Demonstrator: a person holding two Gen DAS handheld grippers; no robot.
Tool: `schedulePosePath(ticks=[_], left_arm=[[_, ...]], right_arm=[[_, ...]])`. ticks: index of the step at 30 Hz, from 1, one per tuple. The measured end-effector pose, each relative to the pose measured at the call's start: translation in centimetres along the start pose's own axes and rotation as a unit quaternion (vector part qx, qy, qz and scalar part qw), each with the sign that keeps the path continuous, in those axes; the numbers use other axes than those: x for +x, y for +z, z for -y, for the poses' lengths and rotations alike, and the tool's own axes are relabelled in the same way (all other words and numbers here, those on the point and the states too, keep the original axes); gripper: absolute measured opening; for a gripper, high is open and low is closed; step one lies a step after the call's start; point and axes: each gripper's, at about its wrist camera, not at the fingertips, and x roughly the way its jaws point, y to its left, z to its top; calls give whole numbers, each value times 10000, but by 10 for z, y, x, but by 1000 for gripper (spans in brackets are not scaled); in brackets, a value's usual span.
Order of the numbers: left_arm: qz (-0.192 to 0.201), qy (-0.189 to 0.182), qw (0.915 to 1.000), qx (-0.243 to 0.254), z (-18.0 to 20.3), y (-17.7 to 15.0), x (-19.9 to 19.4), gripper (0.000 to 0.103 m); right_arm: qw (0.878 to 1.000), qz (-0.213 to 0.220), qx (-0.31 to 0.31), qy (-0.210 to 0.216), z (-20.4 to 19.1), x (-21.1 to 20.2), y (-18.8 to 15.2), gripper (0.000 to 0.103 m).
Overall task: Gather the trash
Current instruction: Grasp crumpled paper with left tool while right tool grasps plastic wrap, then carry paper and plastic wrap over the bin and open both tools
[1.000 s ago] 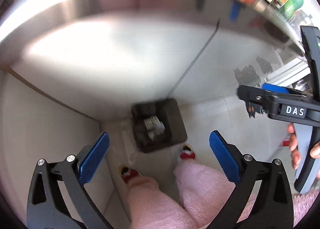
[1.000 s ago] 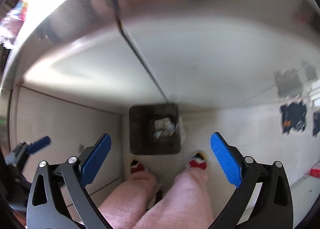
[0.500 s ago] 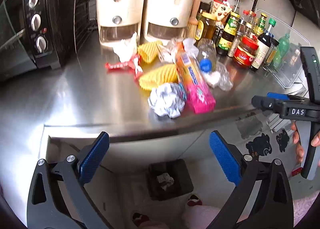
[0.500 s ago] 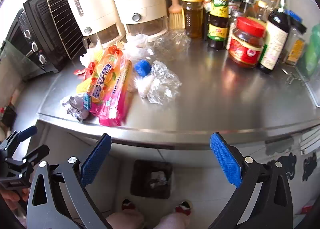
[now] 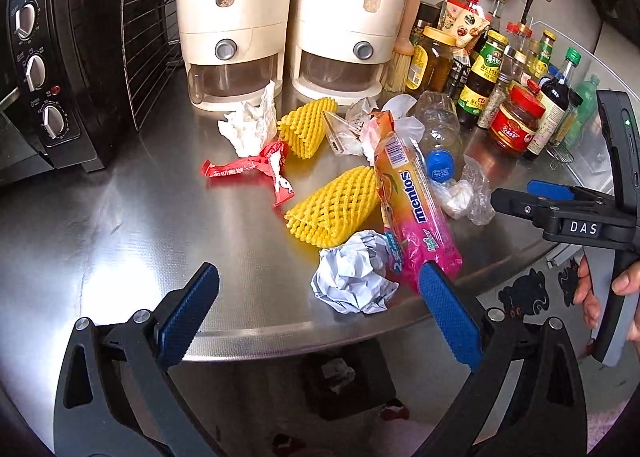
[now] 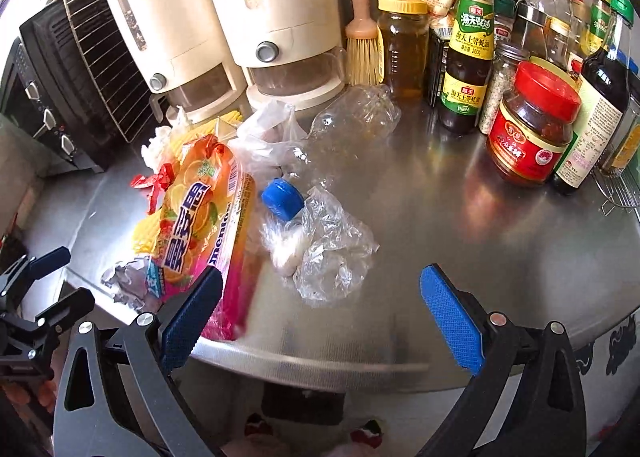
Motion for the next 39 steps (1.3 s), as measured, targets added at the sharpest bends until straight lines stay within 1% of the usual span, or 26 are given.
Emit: schedulePosePath(ticks=[2,3,4,6,8,9,10,11,12,14,15,16,17,19,20,22,26,31,36,39], left_arm=[[-88,-33,9999,-38,-2,2,7,92],[-139,-63,9999,-51,-3,2,11,86],[-199,-81,9998,-53,-3,2,15,80],[-319,-119,9994,-63,-5,2,23,79],[-352,-217,9991,-78,-5,1,26,80],[-360,-245,9990,-73,-4,0,28,80],[-366,-276,9989,-65,-3,0,29,79],[-380,-320,9987,-61,-2,0,31,79],[-404,-374,9985,-65,-1,-1,32,77],[-457,-526,9975,-88,0,-2,34,69],[-500,-610,9968,-89,2,-2,36,63],[-552,-669,9962,-84,4,-3,38,54],[-621,-693,9956,-68,6,-4,41,49],[-694,-794,9944,-104,9,-8,45,43],[-711,-811,9941,-113,10,-9,46,43],[-679,-852,9940,-116,11,-9,45,34],[-597,-782,9951,-93,12,-9,34,33],[-369,-633,9972,-151,10,-9,10,32],[-254,-462,9984,-214,9,-15,-8,32],[-208,-404,9987,-221,11,-19,-18,32]], right_arm=[[9998,-139,106,136,3,11,3,83],[9994,-224,173,202,5,17,5,72],[9991,-302,202,214,6,23,6,66],[9989,-398,159,201,5,31,7,66],[9987,-472,108,180,4,38,7,66],[9985,-518,97,171,3,41,6,62],[9982,-558,98,205,3,44,6,54],[9979,-588,112,254,3,47,5,53],[9980,-582,93,249,2,48,5,52],[9979,-578,1,286,0,47,5,46],[9977,-586,-16,342,-1,46,5,36],[9974,-597,-28,401,-2,46,4,26],[9971,-638,-62,419,-3,46,3,22],[9970,-648,-109,404,-5,45,1,15],[9971,-639,-73,416,-4,44,-1,13],[9976,-576,-9,397,-1,38,-5,8],[9986,-394,-11,353,3,23,-9,7],[9994,-163,142,264,16,-1,-12,7],[9995,-3,310,60,24,-17,-20,7],[9983,143,525,-190,29,-23,-23,7]])
